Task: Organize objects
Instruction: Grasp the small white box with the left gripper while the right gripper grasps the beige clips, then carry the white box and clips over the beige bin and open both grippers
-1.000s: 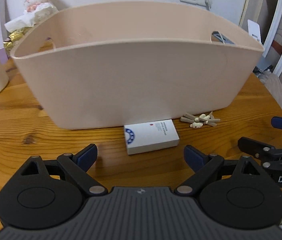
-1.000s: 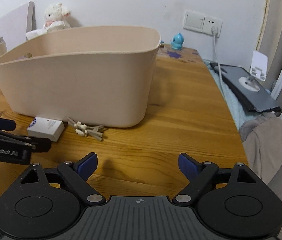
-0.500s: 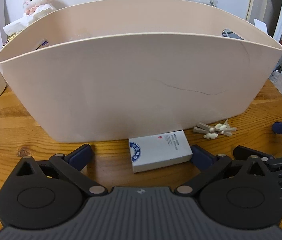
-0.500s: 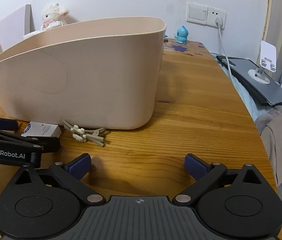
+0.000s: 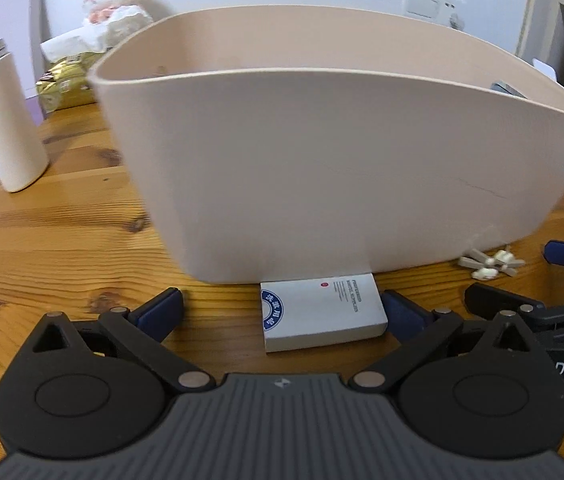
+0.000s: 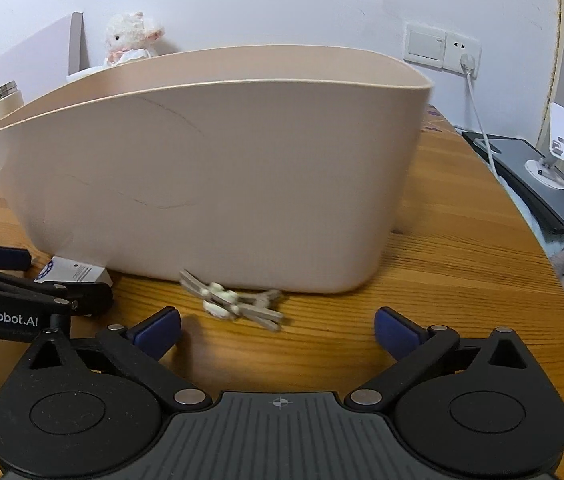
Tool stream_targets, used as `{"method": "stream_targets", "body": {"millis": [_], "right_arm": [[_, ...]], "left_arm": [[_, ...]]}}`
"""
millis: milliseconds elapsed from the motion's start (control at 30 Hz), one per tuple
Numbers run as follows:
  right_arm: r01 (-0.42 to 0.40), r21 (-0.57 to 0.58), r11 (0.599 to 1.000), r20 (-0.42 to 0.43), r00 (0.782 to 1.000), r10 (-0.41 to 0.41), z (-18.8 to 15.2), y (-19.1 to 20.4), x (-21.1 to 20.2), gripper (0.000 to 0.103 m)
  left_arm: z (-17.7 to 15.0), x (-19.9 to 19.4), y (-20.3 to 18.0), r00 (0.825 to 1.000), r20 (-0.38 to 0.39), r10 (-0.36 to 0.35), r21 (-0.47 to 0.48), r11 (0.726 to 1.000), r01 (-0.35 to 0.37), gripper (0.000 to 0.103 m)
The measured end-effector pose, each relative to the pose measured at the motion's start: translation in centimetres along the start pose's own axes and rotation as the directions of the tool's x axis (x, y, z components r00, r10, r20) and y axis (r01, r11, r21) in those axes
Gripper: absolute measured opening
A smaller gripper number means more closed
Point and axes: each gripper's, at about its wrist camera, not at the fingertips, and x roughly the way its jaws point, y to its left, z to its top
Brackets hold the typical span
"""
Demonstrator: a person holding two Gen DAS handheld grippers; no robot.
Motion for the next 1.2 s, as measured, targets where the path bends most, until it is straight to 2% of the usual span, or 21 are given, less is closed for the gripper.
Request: {"method": "stream_targets", "body": {"millis": [133, 267, 333, 400, 433, 467, 500, 700, 800, 933, 1200], "right_arm": [[0.011, 0.017, 1.0, 0.014, 1.0, -0.012, 0.1, 0.8, 0.2, 0.103], [0.048, 0.009, 0.999, 0.03, 0.998, -0.049, 0.3, 1.3, 0.1, 0.084], [0.05, 0.016, 0.999, 0.045, 0.998, -0.051, 0.0, 1.4, 0.0, 0.077], [0.049, 0.01, 0.999, 0.059, 0.997, -0.05, -0.4, 1.7, -0.2, 0.059], [0.048, 0.006, 0.999, 0.063, 0.997, -0.048, -0.6, 1.8, -0.4, 0.054], [0.046, 0.004, 0.999, 0.064, 0.997, -0.047, -0.6, 1.8, -0.4, 0.048], [0.042, 0.006, 0.999, 0.062, 0.997, -0.042, -0.7, 1.8, -0.5, 0.046], [0.024, 0.013, 1.0, 0.053, 0.998, -0.025, -1.1, 1.8, -1.2, 0.037], [0.019, 0.023, 1.0, 0.056, 0.998, -0.02, -1.3, 1.6, -2.1, 0.037], [0.019, 0.032, 0.999, 0.089, 0.996, -0.022, -1.1, 1.3, -3.8, 0.037], [0.024, 0.024, 0.999, 0.192, 0.981, -0.028, 0.3, 1.1, -8.1, 0.037]], "left_arm": [[0.0, 0.0, 0.8, 1.0, 0.014, 0.003, -0.005, 1.0, -0.003, 0.103], [0.4, -0.1, 0.7, 1.0, 0.013, -0.003, 0.003, 1.0, 0.003, 0.102], [0.5, -0.1, 0.8, 1.0, 0.013, -0.004, 0.004, 1.0, 0.004, 0.098], [0.3, -0.6, 1.0, 1.0, 0.025, 0.004, -0.007, 1.0, -0.004, 0.082], [0.2, -0.9, 1.1, 1.0, 0.029, 0.007, -0.01, 1.0, -0.006, 0.078], [0.3, -1.0, 1.4, 0.999, 0.034, 0.01, -0.015, 1.0, -0.009, 0.069], [0.2, -1.2, 1.5, 0.999, 0.037, 0.01, -0.017, 1.0, -0.009, 0.061], [-0.1, -1.7, 1.5, 1.0, 0.029, -0.01, -0.018, 1.0, 0.01, 0.06], [-0.3, -2.2, 1.4, 0.999, 0.019, -0.035, -0.033, 0.999, 0.036, 0.06], [-0.3, -3.5, 1.2, 0.998, 0.036, -0.045, -0.034, 0.998, 0.046, 0.06], [0.6, -7.5, 0.9, 0.992, 0.118, -0.049, -0.023, 0.998, 0.052, 0.06]]}}
